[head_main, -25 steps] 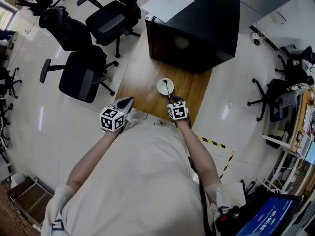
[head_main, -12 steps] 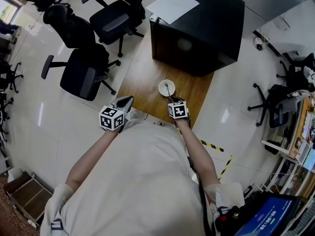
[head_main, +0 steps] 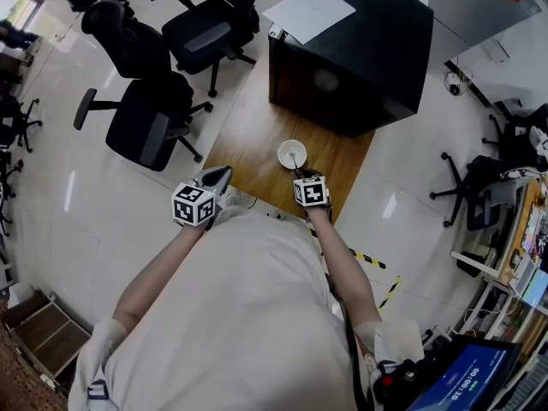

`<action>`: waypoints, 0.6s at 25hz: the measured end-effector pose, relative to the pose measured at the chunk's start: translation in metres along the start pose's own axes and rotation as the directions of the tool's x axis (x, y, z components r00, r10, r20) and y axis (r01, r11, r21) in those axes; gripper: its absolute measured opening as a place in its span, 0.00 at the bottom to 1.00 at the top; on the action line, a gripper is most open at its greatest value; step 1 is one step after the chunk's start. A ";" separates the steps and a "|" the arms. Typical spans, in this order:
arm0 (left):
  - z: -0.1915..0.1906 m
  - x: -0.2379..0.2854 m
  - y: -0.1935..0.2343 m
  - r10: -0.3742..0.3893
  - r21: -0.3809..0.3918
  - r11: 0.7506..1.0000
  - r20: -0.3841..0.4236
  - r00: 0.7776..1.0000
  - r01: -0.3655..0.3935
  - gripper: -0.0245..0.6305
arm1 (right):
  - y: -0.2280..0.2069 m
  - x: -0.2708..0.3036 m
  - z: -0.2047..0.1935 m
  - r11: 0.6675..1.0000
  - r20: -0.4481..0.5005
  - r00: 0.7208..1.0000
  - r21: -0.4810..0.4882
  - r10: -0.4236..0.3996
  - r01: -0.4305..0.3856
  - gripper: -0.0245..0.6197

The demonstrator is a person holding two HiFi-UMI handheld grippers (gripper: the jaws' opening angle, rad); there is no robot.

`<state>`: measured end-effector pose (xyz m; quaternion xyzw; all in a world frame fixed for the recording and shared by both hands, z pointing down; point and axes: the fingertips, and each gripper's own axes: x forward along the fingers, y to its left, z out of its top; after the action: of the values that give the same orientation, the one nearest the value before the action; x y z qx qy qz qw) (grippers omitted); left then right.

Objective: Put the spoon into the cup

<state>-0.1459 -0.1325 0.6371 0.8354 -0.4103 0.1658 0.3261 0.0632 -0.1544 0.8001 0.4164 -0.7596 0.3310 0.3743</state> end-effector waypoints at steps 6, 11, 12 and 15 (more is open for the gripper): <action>-0.002 -0.001 0.000 0.002 -0.006 1.000 0.000 1.000 -0.002 0.04 | 0.002 0.006 -0.001 1.000 -0.006 1.000 -0.019 0.018 -0.018 0.24; -0.001 0.000 0.002 0.005 -0.005 1.000 0.004 1.000 -0.005 0.04 | -0.007 0.008 -0.003 1.000 -0.022 1.000 -0.012 -0.001 0.001 0.24; 0.000 0.000 0.002 0.005 -0.006 1.000 0.005 1.000 -0.005 0.04 | -0.009 0.009 -0.004 1.000 -0.026 1.000 -0.010 -0.004 0.004 0.24; 0.002 0.000 0.004 0.008 -0.009 1.000 0.013 1.000 -0.007 0.04 | -0.013 0.012 -0.006 1.000 -0.039 0.999 -0.008 -0.005 0.005 0.24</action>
<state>-0.1494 -0.1360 0.6373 0.8333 -0.4162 0.1598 0.3268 0.0725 -0.1596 0.8156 0.4104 -0.7523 0.3352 0.3915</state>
